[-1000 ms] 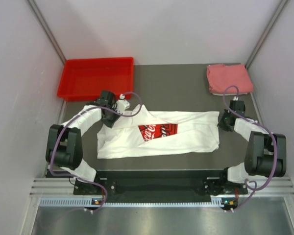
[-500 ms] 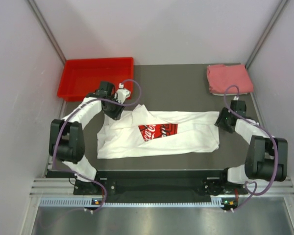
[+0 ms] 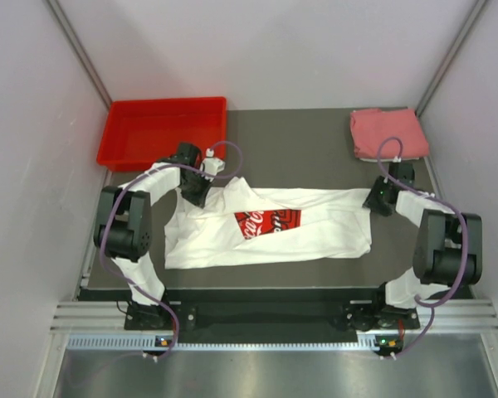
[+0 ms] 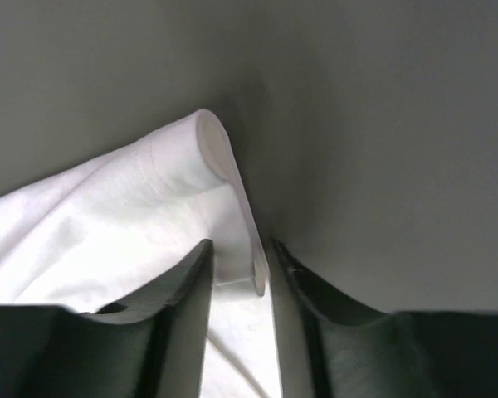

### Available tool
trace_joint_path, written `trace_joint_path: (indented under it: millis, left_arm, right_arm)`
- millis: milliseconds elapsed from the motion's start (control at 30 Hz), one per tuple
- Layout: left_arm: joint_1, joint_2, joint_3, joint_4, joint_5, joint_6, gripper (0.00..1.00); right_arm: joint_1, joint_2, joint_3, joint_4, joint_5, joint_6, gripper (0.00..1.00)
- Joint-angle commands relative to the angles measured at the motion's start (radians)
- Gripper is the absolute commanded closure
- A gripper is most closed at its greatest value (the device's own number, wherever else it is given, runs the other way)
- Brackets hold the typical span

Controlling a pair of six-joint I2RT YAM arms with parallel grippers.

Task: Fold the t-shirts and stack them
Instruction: Fold the tshirt

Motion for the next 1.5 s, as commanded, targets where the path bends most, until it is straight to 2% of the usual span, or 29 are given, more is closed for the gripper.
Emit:
trace_joint_path:
  millis: [0, 67, 133, 467, 600, 833, 1033, 1233, 1467]
  left_arm:
    - [0.000, -0.084, -0.009, 0.005, 0.014, 0.003, 1.00]
    - [0.000, -0.102, -0.010, -0.001, 0.031, 0.009, 1.00]
    - [0.001, -0.106, -0.010, -0.008, 0.040, 0.014, 1.00]
    - [0.021, -0.152, 0.000, 0.022, 0.002, 0.021, 1.00]
    - [0.041, -0.169, 0.036, 0.042, -0.047, 0.043, 1.00]
    - [0.088, -0.198, 0.085, -0.005, -0.055, 0.129, 1.00]
    - [0.150, -0.224, 0.013, 0.018, -0.112, 0.207, 1.00]
    - [0.187, -0.218, -0.068, -0.042, -0.047, 0.251, 1.00]
    - [0.187, -0.227, -0.138, -0.094, 0.002, 0.310, 1.00]
  right_arm:
    - [-0.014, 0.000, -0.003, 0.021, -0.045, 0.024, 0.68]
    - [-0.014, -0.009, -0.012, 0.015, -0.048, 0.024, 0.79]
    - [-0.014, -0.017, -0.015, -0.003, -0.048, 0.016, 0.84]
    - [-0.014, -0.074, 0.006, -0.072, 0.032, -0.032, 0.99]
    - [-0.014, -0.083, 0.011, -0.094, 0.043, -0.050, 1.00]
    - [-0.014, -0.129, 0.034, -0.160, 0.076, -0.079, 1.00]
    - [-0.014, -0.153, 0.048, -0.223, 0.007, -0.091, 1.00]
    - [-0.014, -0.149, -0.009, -0.236, -0.025, -0.090, 1.00]
    - [-0.014, -0.124, -0.028, -0.230, 0.030, -0.098, 1.00]
